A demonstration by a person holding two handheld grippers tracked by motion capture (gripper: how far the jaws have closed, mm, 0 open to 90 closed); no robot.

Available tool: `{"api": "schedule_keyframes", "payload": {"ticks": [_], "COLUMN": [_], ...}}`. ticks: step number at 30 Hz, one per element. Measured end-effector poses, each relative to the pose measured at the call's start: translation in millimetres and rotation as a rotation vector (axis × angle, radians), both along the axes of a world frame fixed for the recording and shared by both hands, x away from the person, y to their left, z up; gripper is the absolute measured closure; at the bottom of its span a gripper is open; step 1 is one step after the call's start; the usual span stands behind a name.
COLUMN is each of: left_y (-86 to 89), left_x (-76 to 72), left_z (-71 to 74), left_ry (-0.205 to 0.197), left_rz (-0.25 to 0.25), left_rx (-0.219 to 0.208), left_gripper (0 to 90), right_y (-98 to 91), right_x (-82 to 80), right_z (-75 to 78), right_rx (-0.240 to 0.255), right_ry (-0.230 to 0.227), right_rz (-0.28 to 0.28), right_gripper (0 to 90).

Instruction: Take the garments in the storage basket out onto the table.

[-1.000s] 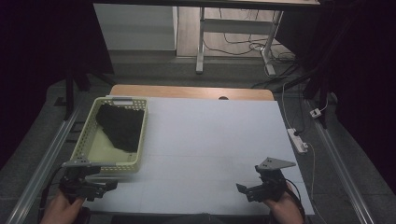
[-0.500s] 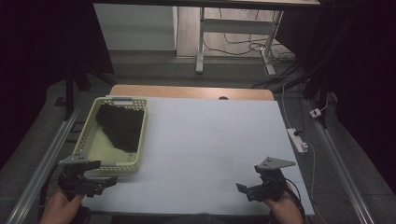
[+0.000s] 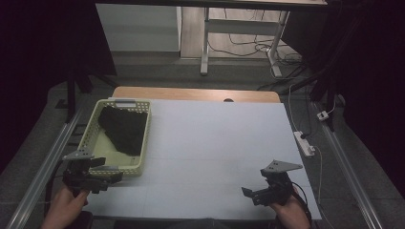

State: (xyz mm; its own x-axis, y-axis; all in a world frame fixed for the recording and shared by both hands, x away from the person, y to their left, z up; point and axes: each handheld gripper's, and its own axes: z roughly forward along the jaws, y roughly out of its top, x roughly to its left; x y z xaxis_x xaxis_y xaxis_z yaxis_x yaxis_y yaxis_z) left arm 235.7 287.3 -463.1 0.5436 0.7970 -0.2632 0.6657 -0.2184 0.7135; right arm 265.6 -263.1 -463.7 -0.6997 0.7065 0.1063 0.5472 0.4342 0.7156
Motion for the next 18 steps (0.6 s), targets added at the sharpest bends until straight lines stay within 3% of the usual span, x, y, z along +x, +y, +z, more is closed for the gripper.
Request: {"api": "schedule_keyframes", "payload": {"ticks": [18], "left_y": [0.4], "left_x": [33.4], "left_z": [3.4], "left_ry": [-0.003], "left_rz": [0.017], "left_rx": [0.032], "left_gripper": [1.2], "right_y": [1.5], "right_x": [0.4], "right_z": [-0.8], "right_rx": [-0.023], "right_ry": [0.001], "right_rz": [0.004], "right_gripper": [0.0]}}
